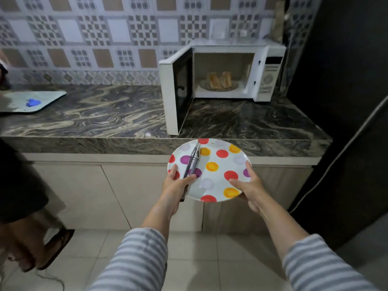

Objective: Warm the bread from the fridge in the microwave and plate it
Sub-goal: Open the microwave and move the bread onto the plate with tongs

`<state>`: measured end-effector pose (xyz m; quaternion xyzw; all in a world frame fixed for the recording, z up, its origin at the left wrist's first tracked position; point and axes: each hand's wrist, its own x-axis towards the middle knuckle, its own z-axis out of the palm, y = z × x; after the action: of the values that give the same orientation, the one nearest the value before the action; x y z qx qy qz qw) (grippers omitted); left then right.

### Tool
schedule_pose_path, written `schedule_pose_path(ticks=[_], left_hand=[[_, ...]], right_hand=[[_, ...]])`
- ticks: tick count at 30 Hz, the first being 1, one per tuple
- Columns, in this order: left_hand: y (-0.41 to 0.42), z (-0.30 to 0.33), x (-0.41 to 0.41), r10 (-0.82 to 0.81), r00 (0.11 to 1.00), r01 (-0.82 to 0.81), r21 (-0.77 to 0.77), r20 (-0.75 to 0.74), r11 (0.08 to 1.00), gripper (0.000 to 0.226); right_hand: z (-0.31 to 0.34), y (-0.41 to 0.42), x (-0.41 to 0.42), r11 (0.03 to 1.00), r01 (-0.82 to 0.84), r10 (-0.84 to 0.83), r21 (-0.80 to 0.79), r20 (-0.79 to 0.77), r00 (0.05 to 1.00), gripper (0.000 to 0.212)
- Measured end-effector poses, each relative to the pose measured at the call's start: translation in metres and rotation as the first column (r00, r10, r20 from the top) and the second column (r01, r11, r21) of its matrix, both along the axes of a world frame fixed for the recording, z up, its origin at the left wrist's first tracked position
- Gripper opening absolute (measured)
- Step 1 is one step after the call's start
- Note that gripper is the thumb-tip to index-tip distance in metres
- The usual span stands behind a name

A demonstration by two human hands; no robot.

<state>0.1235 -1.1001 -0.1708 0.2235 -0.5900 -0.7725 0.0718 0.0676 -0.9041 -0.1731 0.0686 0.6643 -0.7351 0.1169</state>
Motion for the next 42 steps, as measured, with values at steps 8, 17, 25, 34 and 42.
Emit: schedule_pose_path(ticks=[8, 17, 25, 34, 42], left_hand=[[0.042, 0.023, -0.088, -0.100, 0.994, 0.099, -0.029, -0.032, 0.995, 0.089], [0.053, 0.022, -0.241, -0.100, 0.995, 0.098, -0.064, -0.021, 0.993, 0.087], [0.052, 0.024, -0.349, -0.055, 0.999, 0.052, -0.288, 0.001, 0.956, 0.081], [0.067, 0.008, -0.405, 0.141, 0.945, 0.107, -0.687, 0.294, 0.719, 0.064], [0.072, -0.006, -0.419, 0.209, 0.881, 0.220, -0.760, 0.424, 0.611, 0.067]], right_hand=[[0.019, 0.050, -0.073, 0.994, 0.098, -0.094, 0.051, -0.086, 0.992, 0.093], [0.028, 0.065, -0.228, 0.962, 0.105, -0.064, 0.252, -0.164, 0.984, 0.092], [0.032, 0.071, -0.346, 0.885, -0.038, 0.110, 0.464, -0.128, 0.986, 0.097], [0.013, 0.072, -0.435, 0.596, -0.266, 0.340, 0.757, 0.062, 0.938, 0.096], [-0.001, 0.074, -0.460, 0.346, -0.289, 0.534, 0.893, 0.066, 0.843, 0.068]])
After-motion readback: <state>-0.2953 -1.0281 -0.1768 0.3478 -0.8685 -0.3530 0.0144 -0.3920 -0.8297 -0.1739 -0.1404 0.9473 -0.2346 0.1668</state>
